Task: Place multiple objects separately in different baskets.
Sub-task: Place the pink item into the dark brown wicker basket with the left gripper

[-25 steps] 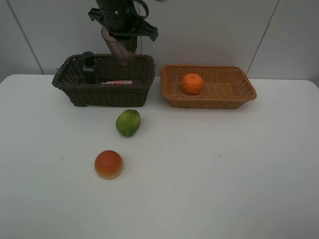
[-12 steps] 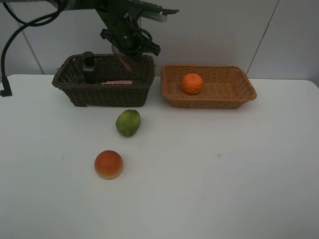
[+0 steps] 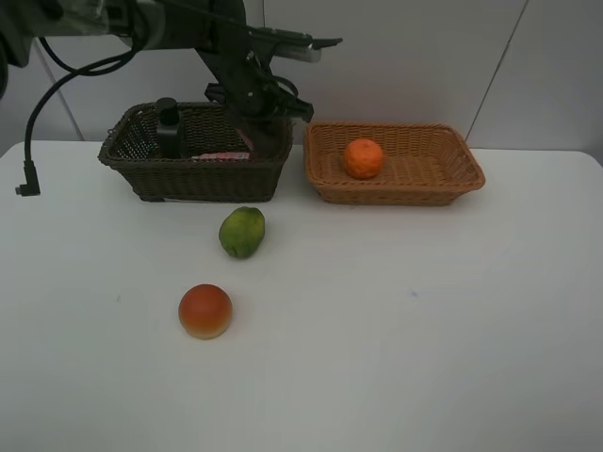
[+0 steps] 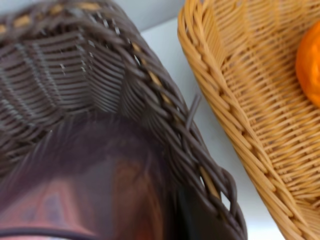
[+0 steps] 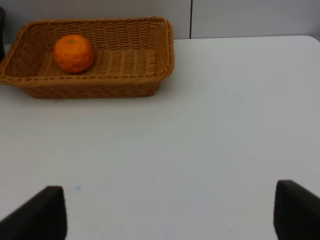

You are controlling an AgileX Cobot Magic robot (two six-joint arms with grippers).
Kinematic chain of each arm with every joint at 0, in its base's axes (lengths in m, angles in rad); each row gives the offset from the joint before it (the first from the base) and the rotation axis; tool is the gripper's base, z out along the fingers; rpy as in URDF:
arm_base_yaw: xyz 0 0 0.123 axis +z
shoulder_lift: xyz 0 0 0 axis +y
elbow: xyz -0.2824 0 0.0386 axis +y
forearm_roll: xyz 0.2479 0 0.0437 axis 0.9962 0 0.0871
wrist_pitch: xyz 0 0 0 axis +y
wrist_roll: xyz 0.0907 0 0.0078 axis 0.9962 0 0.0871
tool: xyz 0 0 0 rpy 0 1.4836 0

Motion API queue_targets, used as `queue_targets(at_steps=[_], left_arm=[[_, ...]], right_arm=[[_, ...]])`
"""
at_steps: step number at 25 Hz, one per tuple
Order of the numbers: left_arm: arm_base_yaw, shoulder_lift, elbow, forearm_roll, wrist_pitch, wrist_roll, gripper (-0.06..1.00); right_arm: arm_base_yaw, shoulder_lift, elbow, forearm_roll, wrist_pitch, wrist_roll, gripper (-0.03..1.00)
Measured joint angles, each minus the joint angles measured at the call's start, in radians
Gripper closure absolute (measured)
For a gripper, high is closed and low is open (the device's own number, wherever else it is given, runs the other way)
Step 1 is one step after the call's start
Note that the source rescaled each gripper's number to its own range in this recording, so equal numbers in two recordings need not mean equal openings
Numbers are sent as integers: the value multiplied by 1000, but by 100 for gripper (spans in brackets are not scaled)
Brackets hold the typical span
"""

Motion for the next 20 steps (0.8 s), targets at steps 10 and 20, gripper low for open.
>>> queue_targets(at_steps=[10, 20], left_arm=[[1, 22, 0, -1, 5, 33, 74], [24, -9, 2, 40, 17, 76, -3]], right_arm=[[0, 0, 0, 0, 0, 0, 17], [0, 0, 0, 0, 0, 0, 17]])
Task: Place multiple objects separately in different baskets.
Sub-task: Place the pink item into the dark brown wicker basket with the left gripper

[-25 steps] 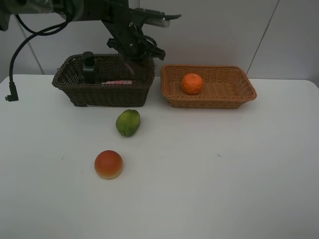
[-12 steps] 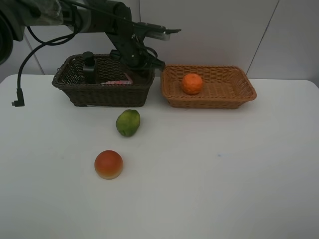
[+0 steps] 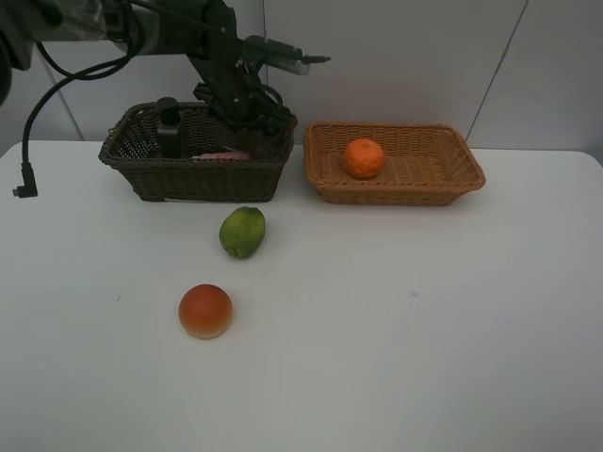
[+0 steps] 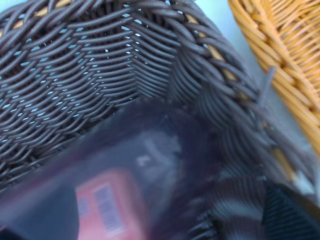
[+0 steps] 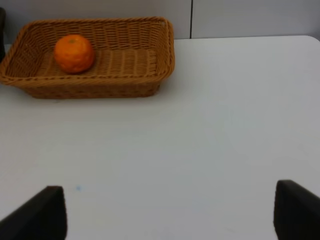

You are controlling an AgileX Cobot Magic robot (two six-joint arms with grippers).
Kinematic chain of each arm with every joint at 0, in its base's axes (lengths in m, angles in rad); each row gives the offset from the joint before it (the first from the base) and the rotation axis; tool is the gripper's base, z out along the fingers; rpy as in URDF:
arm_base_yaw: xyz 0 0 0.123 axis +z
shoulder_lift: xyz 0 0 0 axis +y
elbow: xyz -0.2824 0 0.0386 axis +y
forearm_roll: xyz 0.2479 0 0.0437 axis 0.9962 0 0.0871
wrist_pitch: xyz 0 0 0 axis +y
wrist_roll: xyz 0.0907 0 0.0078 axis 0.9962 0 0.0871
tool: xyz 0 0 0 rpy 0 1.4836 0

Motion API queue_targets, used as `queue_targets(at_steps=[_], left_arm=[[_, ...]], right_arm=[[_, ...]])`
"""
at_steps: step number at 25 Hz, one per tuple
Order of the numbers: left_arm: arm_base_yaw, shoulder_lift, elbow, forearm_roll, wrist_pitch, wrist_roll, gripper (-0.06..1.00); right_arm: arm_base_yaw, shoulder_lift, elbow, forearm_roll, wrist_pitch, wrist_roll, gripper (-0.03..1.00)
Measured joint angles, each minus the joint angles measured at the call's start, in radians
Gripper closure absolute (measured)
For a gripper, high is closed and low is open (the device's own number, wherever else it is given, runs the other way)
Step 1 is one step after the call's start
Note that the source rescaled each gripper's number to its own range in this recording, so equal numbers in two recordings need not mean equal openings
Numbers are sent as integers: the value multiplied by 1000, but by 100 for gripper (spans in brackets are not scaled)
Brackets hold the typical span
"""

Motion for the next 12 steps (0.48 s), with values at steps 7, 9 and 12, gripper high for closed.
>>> queue_targets(at_steps=[7, 9, 12], left_arm=[[-46, -100, 0, -59, 102, 0, -5], [-56, -127, 0, -59, 158, 0, -5], [-73, -160, 0, -59, 239, -2, -6]], right_arm=[[0, 0, 0, 0, 0, 0, 17], [0, 0, 0, 0, 0, 0, 17], [0, 0, 0, 0, 0, 0, 17]])
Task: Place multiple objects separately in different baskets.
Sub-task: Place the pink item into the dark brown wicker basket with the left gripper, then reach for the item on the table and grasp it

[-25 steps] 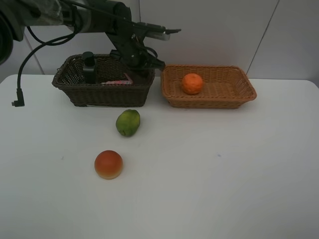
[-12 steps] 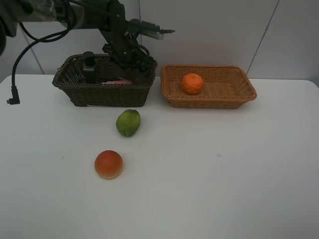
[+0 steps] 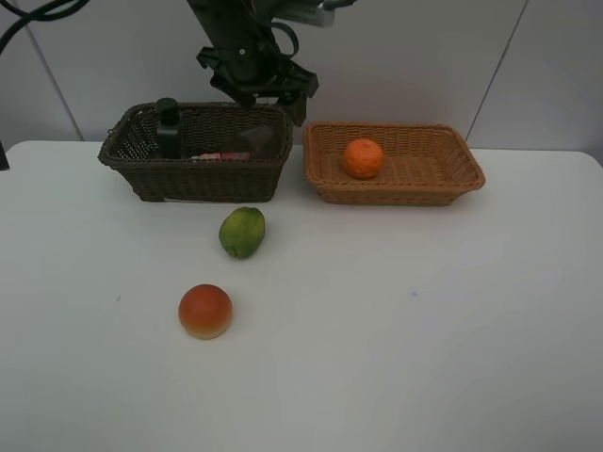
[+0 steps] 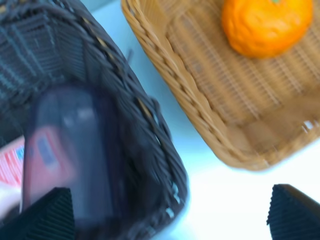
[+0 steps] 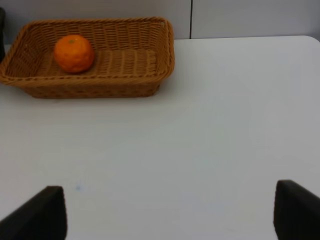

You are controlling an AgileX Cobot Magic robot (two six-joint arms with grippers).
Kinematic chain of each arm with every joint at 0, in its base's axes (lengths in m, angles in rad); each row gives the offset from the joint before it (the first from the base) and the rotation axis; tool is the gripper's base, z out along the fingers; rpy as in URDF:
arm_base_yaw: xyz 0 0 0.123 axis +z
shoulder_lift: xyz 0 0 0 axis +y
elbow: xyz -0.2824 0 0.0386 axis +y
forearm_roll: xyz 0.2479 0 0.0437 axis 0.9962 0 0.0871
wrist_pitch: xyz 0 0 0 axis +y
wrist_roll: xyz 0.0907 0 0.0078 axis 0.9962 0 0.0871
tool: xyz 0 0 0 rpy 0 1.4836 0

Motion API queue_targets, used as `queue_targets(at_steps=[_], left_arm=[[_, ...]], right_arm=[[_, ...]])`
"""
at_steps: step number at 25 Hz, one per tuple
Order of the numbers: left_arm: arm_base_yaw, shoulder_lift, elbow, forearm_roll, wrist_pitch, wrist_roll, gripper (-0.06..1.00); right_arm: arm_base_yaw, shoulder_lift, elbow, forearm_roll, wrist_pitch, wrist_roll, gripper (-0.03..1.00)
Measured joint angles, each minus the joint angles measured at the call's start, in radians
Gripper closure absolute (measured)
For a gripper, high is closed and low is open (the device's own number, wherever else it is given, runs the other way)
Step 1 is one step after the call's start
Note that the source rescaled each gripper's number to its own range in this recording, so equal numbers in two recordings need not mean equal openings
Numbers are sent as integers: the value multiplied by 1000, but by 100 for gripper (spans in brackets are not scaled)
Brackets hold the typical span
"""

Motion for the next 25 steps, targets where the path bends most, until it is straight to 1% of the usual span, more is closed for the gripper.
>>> queue_targets(at_steps=[4, 6, 8, 10, 13, 16, 18, 22, 25], left_arm=[[-28, -29, 17, 5, 65, -41, -6], [-43, -52, 68, 10, 68, -67, -6], [-52, -86, 155, 12, 53, -93, -6], [-55, -124, 246, 14, 14, -141, -6], [-55, -193, 391, 24, -71, -264, -6], [-55, -243, 504, 64, -132, -385, -6], [-55, -260, 565, 91, -164, -443, -6], [-79, -263, 656, 113, -224, -500, -6], [-91, -263, 686, 113, -280, -529, -6]], right_arm=[[0, 0, 0, 0, 0, 0, 17], [0, 0, 0, 0, 0, 0, 17], [0, 0, 0, 0, 0, 0, 17], [0, 0, 0, 0, 0, 0, 17], [0, 0, 0, 0, 0, 0, 17], [0, 0, 0, 0, 0, 0, 17], [0, 0, 0, 0, 0, 0, 17], [0, 0, 0, 0, 0, 0, 17], [0, 0, 0, 0, 0, 0, 17]])
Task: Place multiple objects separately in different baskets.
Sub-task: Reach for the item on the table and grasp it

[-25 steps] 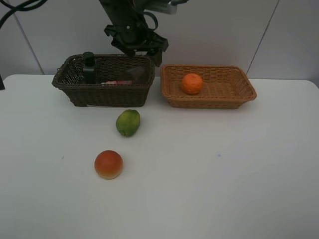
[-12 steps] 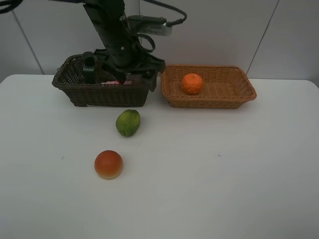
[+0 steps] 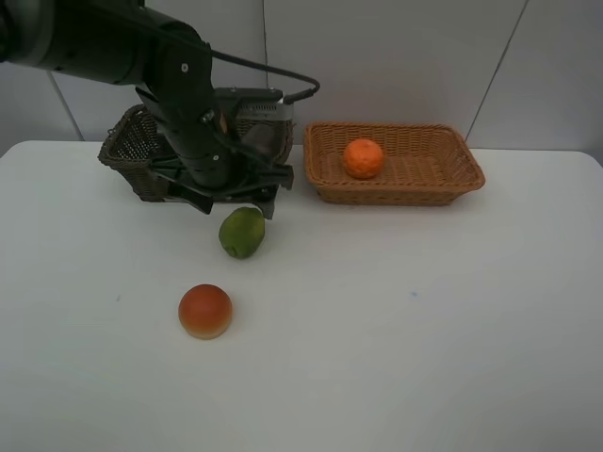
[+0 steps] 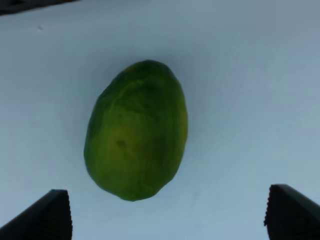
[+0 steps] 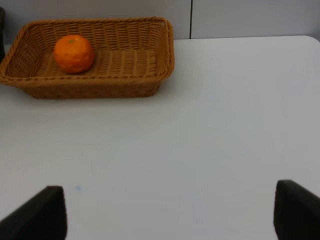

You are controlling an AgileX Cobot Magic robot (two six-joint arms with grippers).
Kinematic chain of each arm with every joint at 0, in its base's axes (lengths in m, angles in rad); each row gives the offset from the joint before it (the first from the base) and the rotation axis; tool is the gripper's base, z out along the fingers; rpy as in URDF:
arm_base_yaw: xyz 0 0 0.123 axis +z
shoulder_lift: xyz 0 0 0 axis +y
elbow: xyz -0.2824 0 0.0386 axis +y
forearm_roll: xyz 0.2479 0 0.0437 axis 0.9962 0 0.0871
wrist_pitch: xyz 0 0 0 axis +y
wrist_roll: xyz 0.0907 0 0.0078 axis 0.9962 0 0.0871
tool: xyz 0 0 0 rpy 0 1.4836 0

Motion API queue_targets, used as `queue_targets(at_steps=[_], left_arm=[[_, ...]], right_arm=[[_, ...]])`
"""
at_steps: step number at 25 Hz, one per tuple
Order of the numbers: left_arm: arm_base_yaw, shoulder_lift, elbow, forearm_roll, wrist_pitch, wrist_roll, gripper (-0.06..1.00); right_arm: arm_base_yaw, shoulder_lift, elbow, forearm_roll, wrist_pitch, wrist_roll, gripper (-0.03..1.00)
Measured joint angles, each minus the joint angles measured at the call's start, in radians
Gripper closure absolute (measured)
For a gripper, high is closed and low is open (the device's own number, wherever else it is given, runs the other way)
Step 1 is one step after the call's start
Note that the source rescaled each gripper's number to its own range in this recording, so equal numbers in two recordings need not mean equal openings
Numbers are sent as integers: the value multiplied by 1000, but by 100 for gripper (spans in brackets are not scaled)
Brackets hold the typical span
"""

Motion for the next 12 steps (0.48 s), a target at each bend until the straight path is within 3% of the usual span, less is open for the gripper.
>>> queue_targets(at_steps=[9, 12], left_arm=[[0, 44, 5, 136, -32, -47, -6], [0, 73, 7, 143, -71, -47, -6]], right_arm=[[0, 0, 0, 0, 0, 0, 17], [0, 0, 0, 0, 0, 0, 17]])
